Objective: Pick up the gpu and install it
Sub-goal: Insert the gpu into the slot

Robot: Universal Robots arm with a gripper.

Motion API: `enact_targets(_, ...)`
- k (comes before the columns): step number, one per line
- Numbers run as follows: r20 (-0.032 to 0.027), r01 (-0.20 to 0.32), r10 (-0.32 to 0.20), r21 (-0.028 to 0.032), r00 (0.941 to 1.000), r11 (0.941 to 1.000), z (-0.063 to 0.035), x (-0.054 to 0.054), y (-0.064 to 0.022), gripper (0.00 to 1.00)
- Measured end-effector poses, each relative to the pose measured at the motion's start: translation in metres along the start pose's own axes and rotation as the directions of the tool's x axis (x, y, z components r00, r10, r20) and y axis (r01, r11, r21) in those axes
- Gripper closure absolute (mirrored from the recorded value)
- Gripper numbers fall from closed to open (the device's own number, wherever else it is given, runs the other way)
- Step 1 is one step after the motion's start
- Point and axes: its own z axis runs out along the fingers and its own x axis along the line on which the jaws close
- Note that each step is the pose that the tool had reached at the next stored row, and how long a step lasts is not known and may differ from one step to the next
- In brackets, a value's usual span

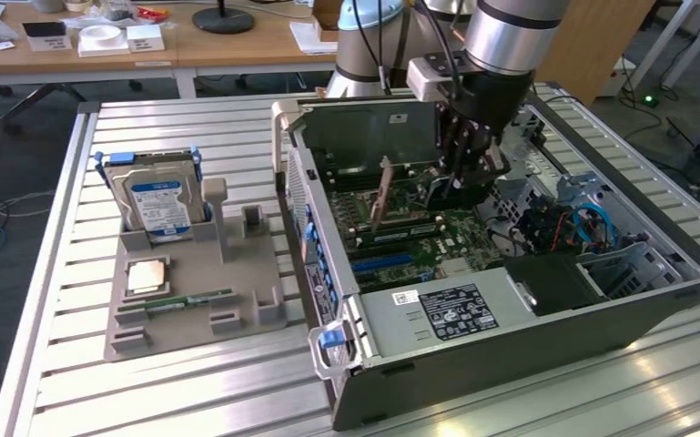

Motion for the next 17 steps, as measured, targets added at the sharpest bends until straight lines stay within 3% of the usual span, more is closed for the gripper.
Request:
enact_targets(6,-0.0001,0.0,0.0,-0.0001,1.0,1.0,0.0001,0.0,0.0046,0.74)
enact_targets(17,-0.0002,0.0,0.0,-0.0001,1.0,1.0,0.0052,0.0002,0.0057,0.74)
